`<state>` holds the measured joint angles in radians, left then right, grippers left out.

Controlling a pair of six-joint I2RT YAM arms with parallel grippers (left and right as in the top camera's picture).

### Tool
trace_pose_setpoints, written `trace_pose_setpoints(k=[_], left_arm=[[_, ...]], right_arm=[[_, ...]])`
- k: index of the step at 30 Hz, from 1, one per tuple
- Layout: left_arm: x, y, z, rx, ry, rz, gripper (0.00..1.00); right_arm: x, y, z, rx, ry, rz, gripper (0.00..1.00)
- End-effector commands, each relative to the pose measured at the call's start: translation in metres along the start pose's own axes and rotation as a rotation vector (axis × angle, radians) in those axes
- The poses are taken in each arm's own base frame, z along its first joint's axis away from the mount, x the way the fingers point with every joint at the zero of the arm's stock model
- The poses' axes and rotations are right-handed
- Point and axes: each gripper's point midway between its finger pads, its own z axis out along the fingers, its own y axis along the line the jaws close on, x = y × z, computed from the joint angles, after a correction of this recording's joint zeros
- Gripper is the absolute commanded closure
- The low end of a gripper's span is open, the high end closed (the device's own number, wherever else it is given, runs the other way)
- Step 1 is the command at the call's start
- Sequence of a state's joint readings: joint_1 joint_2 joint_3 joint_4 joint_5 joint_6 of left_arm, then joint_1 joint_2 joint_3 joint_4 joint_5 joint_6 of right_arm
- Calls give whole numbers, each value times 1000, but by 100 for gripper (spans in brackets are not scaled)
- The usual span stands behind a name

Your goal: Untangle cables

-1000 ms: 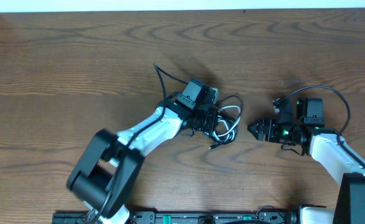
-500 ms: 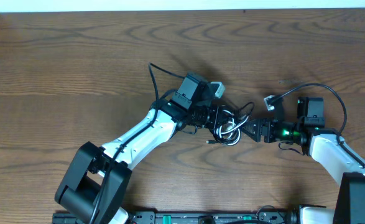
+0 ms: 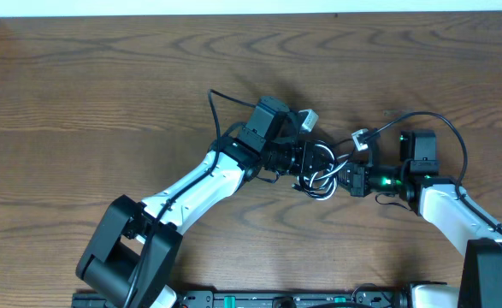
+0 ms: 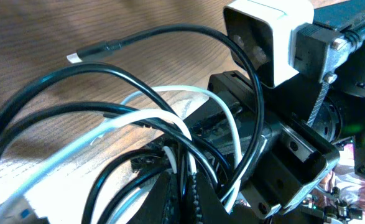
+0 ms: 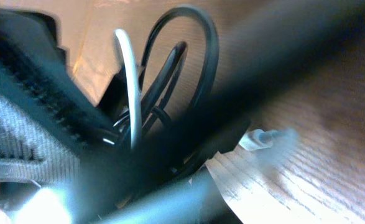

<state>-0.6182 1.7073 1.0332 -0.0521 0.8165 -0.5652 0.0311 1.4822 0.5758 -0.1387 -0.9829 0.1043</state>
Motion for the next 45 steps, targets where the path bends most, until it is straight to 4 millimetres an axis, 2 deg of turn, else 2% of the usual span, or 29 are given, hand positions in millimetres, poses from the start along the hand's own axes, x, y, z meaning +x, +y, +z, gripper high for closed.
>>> trace_pose_setpoints(k=[1, 2, 3, 6, 8, 10, 11, 13, 16, 20, 25, 27, 28, 34, 36, 38, 39, 40, 41, 44, 45], left_arm=[[3, -2, -4, 16, 17, 27, 92], [3, 5, -5, -9, 15, 19, 93], [4, 20, -8, -73, 13, 10, 93], [9, 54, -17, -229, 10, -6, 93], [12, 66, -22, -286, 18, -9, 89], [14, 67, -23, -281, 29, -16, 76], [17, 60, -22, -244, 46, -8, 68], [23, 45, -18, -153, 89, 39, 66], [33, 24, -18, -25, 144, 106, 66], [43, 1, -20, 119, 192, 173, 66], [45, -3, -20, 142, 196, 231, 66], [44, 6, -14, 70, 184, 249, 65], [43, 13, -10, 12, 176, 263, 61], [43, 29, 8, -184, 145, 351, 58], [40, 37, 9, -261, 122, 346, 58], [38, 36, 10, -265, 114, 354, 61], [37, 36, 11, -263, 107, 347, 70], [35, 35, 11, -260, 95, 331, 90], [33, 33, 11, -257, 87, 322, 92], [33, 24, 7, -234, 80, 331, 93], [33, 15, 3, -199, 78, 337, 93]], right_arm=[[13, -76, -16, 448, -17, 236, 99], [21, -94, -26, 575, -18, 290, 99], [31, -114, -42, 724, -14, 332, 99], [36, -122, -51, 799, -7, 343, 99], [32, -112, -41, 710, -2, 315, 99], [20, -81, -19, 484, 16, 197, 99], [12, -54, -7, 315, 13, 122, 99], [0, -17, 1, 91, -6, 47, 99], [-9, 11, 1, -65, -26, -14, 99], [-12, 13, 1, -74, -37, -31, 99], [-12, 18, 0, -103, -35, -37, 99], [-14, 29, -1, -164, -36, -57, 99], [-13, 34, -2, -194, -33, -66, 99], [-11, 45, -5, -261, -22, -71, 99], [-11, 46, -5, -265, -21, -70, 99], [-11, 46, -5, -265, -21, -66, 99], [-11, 46, -5, -264, -20, -62, 99], [-11, 45, -5, -258, -22, -62, 99], [-12, 41, -4, -238, -25, -57, 99], [-13, 17, 0, -101, -35, 30, 99], [-11, -5, 1, 26, -41, 101, 99]])
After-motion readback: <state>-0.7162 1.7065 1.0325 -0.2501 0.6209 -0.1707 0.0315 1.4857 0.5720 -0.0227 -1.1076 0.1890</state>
